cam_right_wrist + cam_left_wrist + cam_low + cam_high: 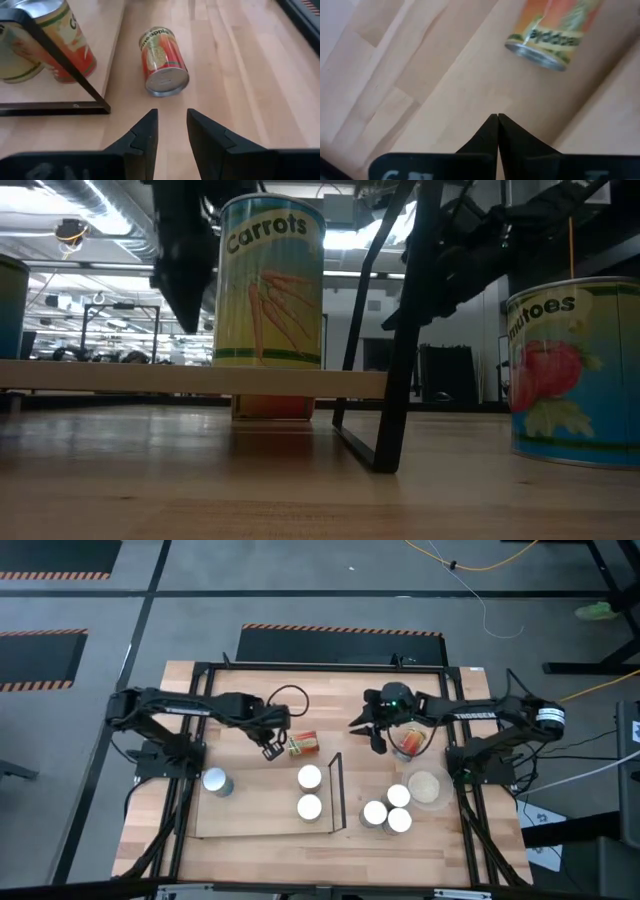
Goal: Pick and place cans onto a shelf
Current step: Put the pineapple can on the shelf
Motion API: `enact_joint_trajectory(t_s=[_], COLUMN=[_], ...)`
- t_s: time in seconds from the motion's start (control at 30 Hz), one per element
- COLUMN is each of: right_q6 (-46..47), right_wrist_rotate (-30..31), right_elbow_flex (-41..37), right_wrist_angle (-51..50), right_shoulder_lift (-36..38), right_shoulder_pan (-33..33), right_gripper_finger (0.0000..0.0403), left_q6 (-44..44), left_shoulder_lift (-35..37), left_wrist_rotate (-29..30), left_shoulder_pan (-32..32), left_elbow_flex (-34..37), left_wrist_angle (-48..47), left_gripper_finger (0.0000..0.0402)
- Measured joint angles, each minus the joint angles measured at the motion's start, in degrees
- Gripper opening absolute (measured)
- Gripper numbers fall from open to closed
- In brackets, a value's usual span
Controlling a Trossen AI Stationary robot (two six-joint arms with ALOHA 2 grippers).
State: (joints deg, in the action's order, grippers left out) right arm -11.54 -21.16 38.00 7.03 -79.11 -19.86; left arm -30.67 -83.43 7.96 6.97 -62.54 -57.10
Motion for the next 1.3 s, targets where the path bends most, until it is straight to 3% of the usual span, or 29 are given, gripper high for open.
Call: enact_joint_trajectory(t_s=[0.43, 0.97, 1.3], right_q6=[1.0, 4.3, 10.8], right_wrist_rotate=[-4.5, -7.1, -7.5], right_elbow_flex=[0.0, 0.0, 0.3], right_wrist_angle=[8.4, 24.0, 34.9], right_shoulder_lift=[-10.9, -22.4, -28.2], right_shoulder_pan=[0.0, 0.2, 0.6], right_gripper_finger=[0.0108, 0.0108, 0.0108], left_q6=[5.8, 2.7, 2.7], left_shoulder_lift=[-9.9, -10.1, -10.1], left_wrist_rotate=[-3.2, -3.2, -3.0], left_shoulder_pan=[0.6, -0.1, 0.0], left_elbow_flex=[0.0, 2.5, 3.4], left_wrist_angle=[12.8, 14.1, 20.0], left_gripper_finger=[0.0001, 0.0001, 0.0001])
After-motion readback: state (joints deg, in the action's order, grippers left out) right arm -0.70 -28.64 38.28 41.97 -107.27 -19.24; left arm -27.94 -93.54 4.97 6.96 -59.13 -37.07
